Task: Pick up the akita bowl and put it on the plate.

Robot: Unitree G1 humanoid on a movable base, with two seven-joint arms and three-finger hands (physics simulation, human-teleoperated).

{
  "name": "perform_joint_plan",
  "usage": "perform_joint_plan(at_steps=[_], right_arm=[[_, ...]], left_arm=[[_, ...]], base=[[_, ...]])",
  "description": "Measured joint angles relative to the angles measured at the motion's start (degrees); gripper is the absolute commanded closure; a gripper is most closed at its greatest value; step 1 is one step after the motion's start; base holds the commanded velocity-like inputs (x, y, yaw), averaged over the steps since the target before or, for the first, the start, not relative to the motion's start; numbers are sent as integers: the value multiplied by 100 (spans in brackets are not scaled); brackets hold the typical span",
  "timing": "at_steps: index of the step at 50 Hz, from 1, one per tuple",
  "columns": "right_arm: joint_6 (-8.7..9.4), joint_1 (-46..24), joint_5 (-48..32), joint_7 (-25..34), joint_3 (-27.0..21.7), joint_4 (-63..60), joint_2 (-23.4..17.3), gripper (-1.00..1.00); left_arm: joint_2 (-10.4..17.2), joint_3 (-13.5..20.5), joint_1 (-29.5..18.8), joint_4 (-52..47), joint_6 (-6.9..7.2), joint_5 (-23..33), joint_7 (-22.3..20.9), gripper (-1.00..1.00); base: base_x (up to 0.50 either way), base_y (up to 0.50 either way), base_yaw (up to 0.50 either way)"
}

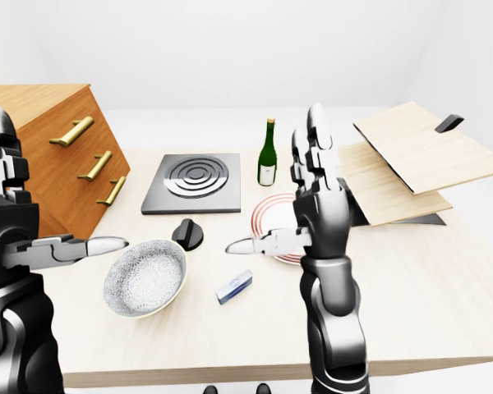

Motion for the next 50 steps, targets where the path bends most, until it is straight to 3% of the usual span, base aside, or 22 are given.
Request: perform_joint_plan(at_steps=[3, 10, 18, 22, 30, 40, 50], right_arm=[[0, 36, -607, 245, 305, 69, -28, -100], [0, 251, -2073, 1408, 1050, 66, -53, -100], [-88, 492, -3323, 2424, 1575, 75, 49, -100], [-308, 556, -3787, 2791, 1750, 90, 78, -100], [-985, 574, -4500, 3315, 1896, 248, 139, -100], [-1000, 395, -5058, 3699, 1960, 479, 285, -100], [-1000, 307, -5578, 3622, 2044, 1075, 321, -100]], left_arm=[[-1, 18, 12, -38, 0, -17, 4, -98], [-6, 35, 29, -119, 0, -42, 18, -99], [-10, 38, 26, -181, 0, -78, 38, -98], [-12, 22, 12, -185, 0, -89, 51, -99], [-12, 11, -2, -195, 0, -114, 71, -98], [-17, -26, -14, -194, 0, -131, 85, -99], [-12, -13, -30, -312, 0, -157, 95, -99]], base=[[0, 0, 0], [0, 0, 0], [0, 0, 0], [0, 0, 0], [0, 0, 0], [0, 0, 0], [0, 0, 0]])
